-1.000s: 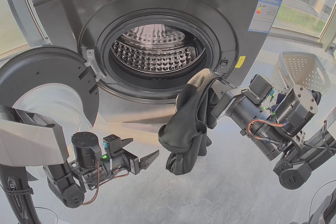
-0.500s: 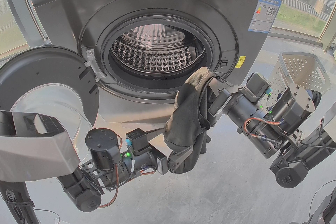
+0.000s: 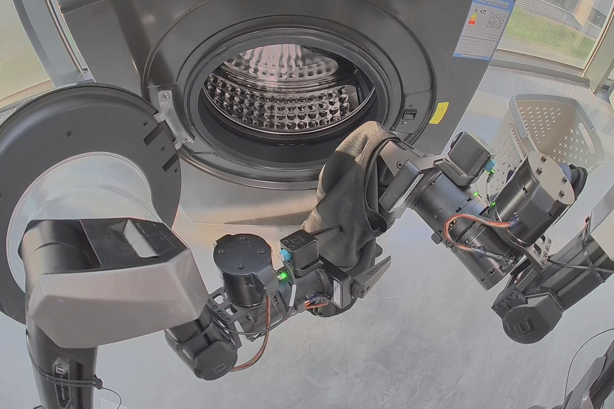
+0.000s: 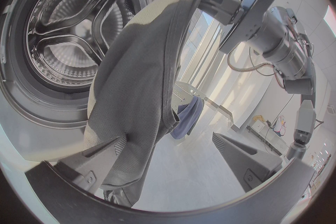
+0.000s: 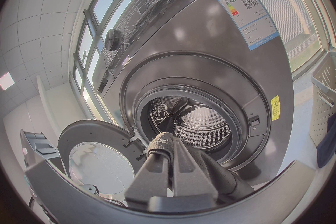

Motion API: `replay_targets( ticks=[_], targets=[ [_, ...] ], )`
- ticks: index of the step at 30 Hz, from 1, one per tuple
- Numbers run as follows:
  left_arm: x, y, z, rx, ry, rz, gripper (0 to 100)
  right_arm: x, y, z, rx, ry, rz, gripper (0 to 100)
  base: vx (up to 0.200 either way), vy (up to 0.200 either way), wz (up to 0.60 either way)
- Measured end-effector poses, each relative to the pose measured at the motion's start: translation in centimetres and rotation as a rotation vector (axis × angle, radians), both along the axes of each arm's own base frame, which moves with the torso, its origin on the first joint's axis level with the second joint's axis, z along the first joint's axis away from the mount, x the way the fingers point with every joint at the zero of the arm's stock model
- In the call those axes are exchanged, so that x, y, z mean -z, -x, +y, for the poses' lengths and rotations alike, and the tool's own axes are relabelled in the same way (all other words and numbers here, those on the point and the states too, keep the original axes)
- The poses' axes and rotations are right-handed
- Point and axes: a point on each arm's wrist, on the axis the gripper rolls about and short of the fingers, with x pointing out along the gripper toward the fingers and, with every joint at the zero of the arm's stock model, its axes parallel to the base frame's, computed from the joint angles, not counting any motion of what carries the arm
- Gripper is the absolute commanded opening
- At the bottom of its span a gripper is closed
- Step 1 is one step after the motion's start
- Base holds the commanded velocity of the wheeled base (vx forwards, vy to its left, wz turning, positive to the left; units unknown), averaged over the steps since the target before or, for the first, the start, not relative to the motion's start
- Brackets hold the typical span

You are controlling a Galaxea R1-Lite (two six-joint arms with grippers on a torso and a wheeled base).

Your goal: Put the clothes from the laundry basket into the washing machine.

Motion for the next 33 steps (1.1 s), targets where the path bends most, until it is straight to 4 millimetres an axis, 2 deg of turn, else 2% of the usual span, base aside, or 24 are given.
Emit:
replay_targets(
  ticks=[8, 13, 14, 26, 33],
  targets=[
    [0.6, -1.7, -1.6, -0.07, 0.033, -0.032, 100, 0.0, 0.0, 0.0, -0.003, -0.004, 0.005, 0, 0.0, 0.0, 0.0],
    [0.6, -2.5, -2.0, -0.107, 0.053, -0.044, 100, 0.0, 0.1, 0.0, -0.005, -0.004, 0.005, 0, 0.0, 0.0, 0.0],
    [0.6, -2.6, -2.0, -0.113, 0.054, -0.044, 0, 0.0, 0.1, 0.0, -0.005, -0.004, 0.005, 0, 0.0, 0.0, 0.0],
    [0.1, -2.6, -1.7, -0.142, 0.067, -0.043, 0, 0.1, 0.0, -0.2, 0.002, -0.002, 0.008, 0, 0.0, 0.0, 0.0],
    [-1.4, -1.5, 0.5, -0.163, 0.053, -0.037, 0, 0.1, -0.1, -0.3, 0.006, -0.003, 0.007, 0, 0.0, 0.0, 0.0]
  ],
)
